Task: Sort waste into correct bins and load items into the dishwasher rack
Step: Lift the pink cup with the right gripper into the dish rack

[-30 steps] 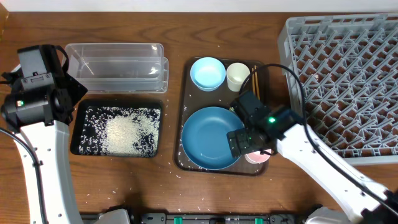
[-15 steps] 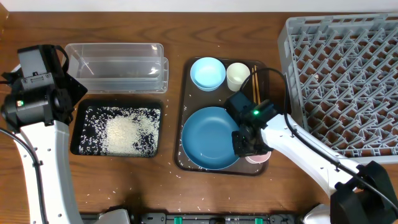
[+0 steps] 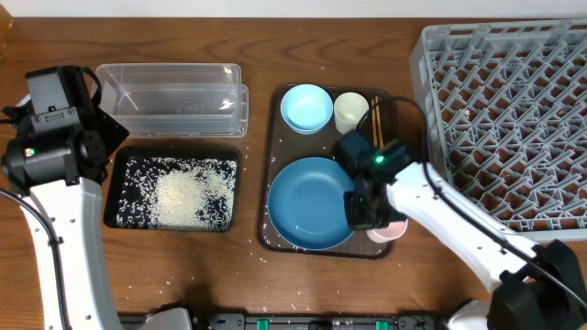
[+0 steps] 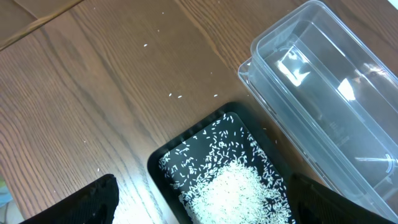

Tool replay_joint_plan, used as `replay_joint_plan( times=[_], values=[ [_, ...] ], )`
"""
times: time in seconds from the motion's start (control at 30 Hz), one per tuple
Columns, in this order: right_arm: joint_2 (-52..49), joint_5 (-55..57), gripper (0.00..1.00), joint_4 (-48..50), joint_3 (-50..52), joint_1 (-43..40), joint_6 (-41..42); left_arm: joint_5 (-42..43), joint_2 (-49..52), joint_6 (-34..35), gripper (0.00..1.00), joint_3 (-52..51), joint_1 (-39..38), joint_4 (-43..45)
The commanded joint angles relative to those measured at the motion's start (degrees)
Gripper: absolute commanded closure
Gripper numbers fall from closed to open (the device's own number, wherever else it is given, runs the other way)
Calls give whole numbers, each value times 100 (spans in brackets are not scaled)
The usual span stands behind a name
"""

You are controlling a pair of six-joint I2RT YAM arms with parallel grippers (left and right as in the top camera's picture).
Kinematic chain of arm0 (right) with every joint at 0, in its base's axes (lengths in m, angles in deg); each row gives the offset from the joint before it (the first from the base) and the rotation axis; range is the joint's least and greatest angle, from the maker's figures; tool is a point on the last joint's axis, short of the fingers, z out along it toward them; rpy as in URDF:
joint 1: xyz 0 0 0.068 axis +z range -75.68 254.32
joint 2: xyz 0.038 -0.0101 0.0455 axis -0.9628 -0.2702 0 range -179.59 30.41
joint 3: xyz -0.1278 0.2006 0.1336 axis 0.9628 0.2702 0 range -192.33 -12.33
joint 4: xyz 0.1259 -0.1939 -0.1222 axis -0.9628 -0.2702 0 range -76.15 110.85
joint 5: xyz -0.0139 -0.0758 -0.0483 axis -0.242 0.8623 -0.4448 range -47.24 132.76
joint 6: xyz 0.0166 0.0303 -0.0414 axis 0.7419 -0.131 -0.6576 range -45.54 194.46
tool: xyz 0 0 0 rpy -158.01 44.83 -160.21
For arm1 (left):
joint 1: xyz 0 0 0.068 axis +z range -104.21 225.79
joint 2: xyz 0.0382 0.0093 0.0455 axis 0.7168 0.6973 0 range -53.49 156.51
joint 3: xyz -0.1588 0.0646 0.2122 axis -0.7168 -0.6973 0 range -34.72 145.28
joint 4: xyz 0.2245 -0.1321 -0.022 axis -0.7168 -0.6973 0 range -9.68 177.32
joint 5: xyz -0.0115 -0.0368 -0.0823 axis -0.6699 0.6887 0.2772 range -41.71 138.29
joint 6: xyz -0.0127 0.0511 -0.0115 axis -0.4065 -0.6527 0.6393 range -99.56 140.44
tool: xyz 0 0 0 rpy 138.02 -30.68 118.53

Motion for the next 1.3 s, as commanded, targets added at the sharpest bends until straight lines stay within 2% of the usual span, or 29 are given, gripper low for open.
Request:
replay_joint_plan(
  times=[0.0,0.23,0.37,0.5,0.7,0.87,1.07,1.27],
  values=[
    [17,39,99,-339,-868,-284,-599,-33,33,52,12,33,17,-13],
    [247,39,99,-841,-2627,-1425,-1733,-31,33,52,12,33,17,-13],
    [334,66,99,-702,-3226,-2612,-2022,-33,35,52,12,33,17,-13],
    [313,-127,99,83,-3263,-4177,-2092,-33,33,52,12,33,17,-11],
    [31,-2103,99,1154,-3097,-6102,-3154,-33,33,52,12,33,17,-13],
    [-439,-3550,99,1628,-3097,-7377,-3187,-33,33,52,12,33,17,-11],
    [-1386,-5058,99,1878,-3097,-8367,-3547,-33,33,52,12,33,17,-13],
    [-2422,-7213,99,2168,-3097,-9001,-3829,-31,33,52,12,33,17,-11]
  ],
)
